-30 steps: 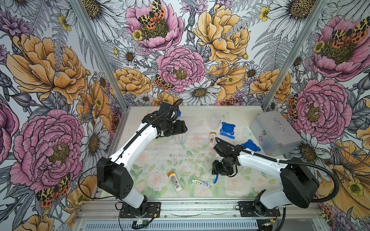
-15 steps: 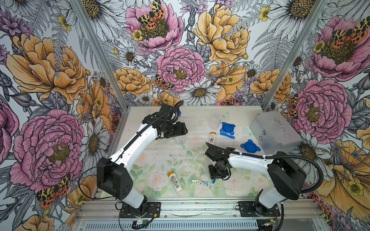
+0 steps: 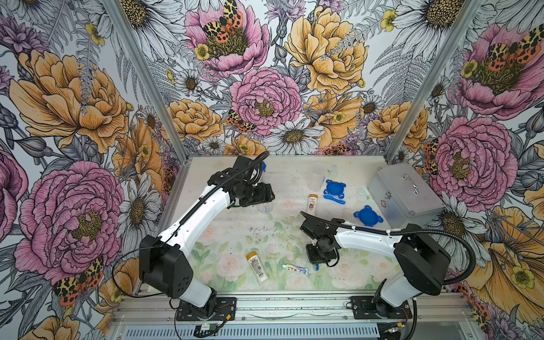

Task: Pack away toiletry kits
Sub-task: Pick up the toiletry item from the center of the board.

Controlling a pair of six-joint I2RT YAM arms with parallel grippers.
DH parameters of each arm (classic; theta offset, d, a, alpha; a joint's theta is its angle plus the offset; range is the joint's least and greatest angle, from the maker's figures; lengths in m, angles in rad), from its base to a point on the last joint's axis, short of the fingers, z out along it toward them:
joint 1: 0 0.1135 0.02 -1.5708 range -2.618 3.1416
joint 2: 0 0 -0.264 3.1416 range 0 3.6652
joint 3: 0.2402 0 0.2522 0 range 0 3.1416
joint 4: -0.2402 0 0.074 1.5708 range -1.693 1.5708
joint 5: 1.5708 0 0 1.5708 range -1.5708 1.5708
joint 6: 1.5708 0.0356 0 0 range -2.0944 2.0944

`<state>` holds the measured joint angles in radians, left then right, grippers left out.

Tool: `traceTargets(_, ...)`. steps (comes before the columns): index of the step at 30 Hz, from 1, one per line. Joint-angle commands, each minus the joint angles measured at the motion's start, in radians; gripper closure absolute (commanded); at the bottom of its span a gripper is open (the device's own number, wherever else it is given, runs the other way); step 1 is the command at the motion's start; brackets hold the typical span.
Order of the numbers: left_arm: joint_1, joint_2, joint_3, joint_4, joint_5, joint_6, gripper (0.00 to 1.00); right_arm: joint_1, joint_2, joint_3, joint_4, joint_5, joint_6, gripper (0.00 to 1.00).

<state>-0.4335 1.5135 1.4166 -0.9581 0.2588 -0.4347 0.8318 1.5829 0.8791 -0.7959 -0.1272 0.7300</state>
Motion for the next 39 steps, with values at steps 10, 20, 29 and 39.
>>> traceTargets(10,0.011,-0.023,0.009,0.017,0.093,0.01,0.13,0.035,-0.179,0.088,0.08,0.162,-0.283,1.0)
traceTargets(20,0.005,0.018,0.058,0.073,0.18,-0.056,0.05,0.056,-0.194,0.141,0.251,0.072,-0.467,0.99)
traceTargets(29,-0.003,0.068,0.052,0.089,0.255,-0.079,0.06,0.05,-0.164,0.209,0.274,0.049,-0.537,0.99)
traceTargets(39,-0.003,0.096,0.053,0.106,0.308,-0.083,0.16,0.014,-0.136,0.277,0.336,0.008,-0.527,0.99)
